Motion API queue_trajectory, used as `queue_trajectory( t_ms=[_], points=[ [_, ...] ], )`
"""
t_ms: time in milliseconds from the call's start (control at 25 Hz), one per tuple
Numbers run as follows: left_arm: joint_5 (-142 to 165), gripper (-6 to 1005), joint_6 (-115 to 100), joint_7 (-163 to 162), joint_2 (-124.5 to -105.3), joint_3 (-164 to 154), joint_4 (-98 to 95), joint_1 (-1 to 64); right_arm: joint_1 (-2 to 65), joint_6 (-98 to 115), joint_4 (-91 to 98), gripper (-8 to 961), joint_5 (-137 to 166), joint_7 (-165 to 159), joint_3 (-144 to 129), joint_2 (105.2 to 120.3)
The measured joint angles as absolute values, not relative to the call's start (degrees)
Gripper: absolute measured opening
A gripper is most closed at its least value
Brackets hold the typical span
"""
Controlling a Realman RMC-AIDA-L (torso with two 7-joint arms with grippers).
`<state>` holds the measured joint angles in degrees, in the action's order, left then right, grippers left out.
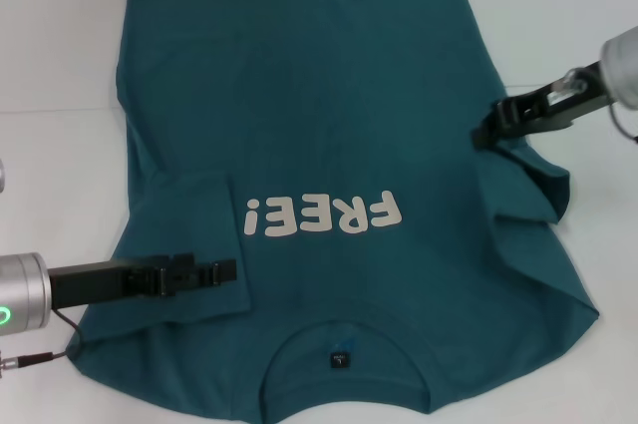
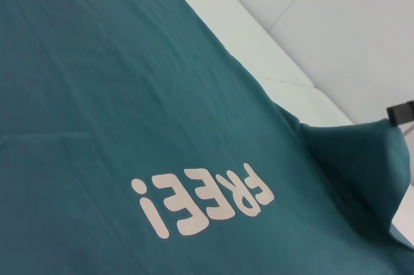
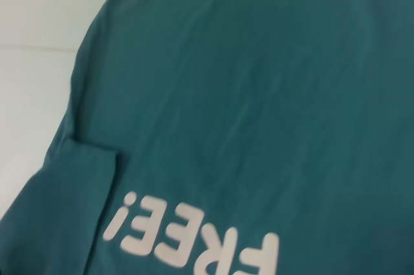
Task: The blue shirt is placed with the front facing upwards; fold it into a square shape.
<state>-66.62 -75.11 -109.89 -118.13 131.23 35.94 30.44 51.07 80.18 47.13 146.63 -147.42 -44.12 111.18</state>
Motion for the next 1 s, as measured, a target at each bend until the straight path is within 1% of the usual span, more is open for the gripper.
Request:
queue_trajectory(
  t_ms=[280,440,640,760,920,1000],
  points=[
    [-66.6,939,-74.6,-109.7,-118.12,131.0,35.9,30.4,52.6,77.1,41.4,44,146.7,-147.4,-47.8,111.92],
    [-66.6,939,-74.6,-109.7,-118.18,130.9,35.9,30.5,53.2,76.7,40.8,52,146.7,-146.8,-49.6,112.6],
    [-66.6,939,-74.6,-109.7,-118.2,130.9,35.9,30.6,53.3,76.7,41.7,272,146.4,-146.9,-50.1,112.84],
    [-66.6,940,-74.6,-109.7,-118.22,131.0,35.9,30.5,52.6,76.6,43.2,328,147.3,-146.6,-50.2,112.37],
    [-66.6,940,-74.6,-109.6,-118.22,131.2,35.9,30.3,49.8,75.4,46.3,402,150.2,-144.5,-50.0,111.6],
    [-66.6,940,-74.6,-109.6,-118.23,131.2,35.9,30.3,48.2,74.2,47.4,440,151.1,-142.6,-50.2,111.45]
  ],
)
